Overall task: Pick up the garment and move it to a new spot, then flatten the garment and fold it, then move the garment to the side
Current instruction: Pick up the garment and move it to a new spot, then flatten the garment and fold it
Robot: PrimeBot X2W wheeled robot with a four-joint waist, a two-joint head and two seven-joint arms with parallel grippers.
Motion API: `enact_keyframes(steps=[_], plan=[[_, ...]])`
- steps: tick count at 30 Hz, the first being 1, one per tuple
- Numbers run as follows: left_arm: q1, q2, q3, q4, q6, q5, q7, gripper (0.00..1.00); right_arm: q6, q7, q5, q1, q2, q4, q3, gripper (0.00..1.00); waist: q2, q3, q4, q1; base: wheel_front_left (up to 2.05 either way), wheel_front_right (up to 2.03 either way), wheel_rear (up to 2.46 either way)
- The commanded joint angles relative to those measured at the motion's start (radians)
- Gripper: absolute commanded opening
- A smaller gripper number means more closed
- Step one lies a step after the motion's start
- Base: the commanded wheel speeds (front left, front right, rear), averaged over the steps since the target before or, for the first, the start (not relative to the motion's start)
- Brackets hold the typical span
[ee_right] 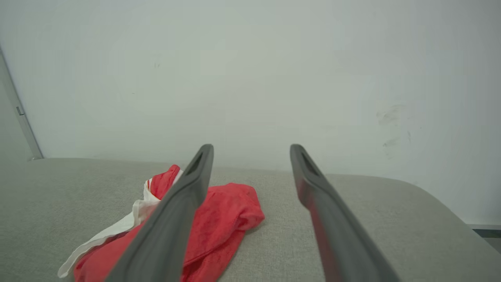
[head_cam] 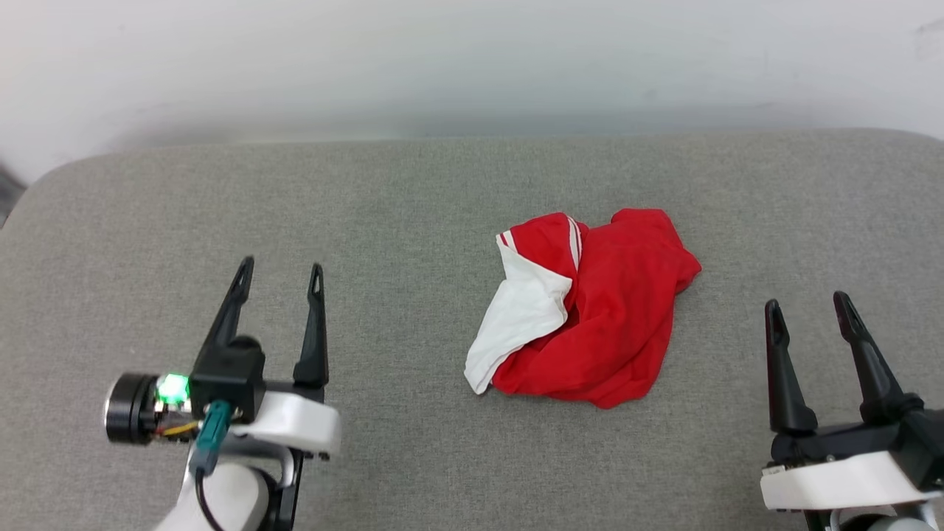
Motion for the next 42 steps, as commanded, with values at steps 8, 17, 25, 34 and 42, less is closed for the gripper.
enact_keyframes(steps=[8, 17, 25, 34, 42], plan=[[0.21, -0.14, 0.196, -0.03, -0.057, 0.136, -0.002, 1.0, 0.0, -0.002, 0.047, 0.062, 0.002, 0.021, -0.019, 1.0, 0.0, -0.05, -0.005, 0.0, 0.0, 0.0, 0.0], [0.32, -0.249, 0.328, -0.007, -0.156, 0.238, -0.003, 1.0, 0.0, -0.002, 0.064, 0.109, 0.002, 0.042, -0.029, 1.0, 0.0, -0.081, 0.003, 0.0, 0.0, 0.0, 0.0], [0.357, -0.301, 0.398, 0.009, -0.224, 0.297, -0.003, 1.0, 0.0, -0.002, 0.072, 0.133, 0.002, 0.051, -0.025, 1.0, 0.0, -0.097, 0.008, 0.0, 0.0, 0.0, 0.0], [0.365, -0.337, 0.447, 0.026, -0.279, 0.339, -0.003, 1.0, 0.0, -0.002, 0.071, 0.129, 0.002, 0.059, -0.019, 1.0, 0.0, -0.105, 0.01, 0.0, 0.0, 0.0, 0.0], [0.226, -0.321, 0.465, 0.018, -0.378, 0.351, -0.003, 1.0, 0.0, -0.002, 0.06, 0.108, 0.002, 0.047, -0.015, 1.0, 0.0, -0.085, 0.008, 0.0, 0.0, 0.0, 0.0]])
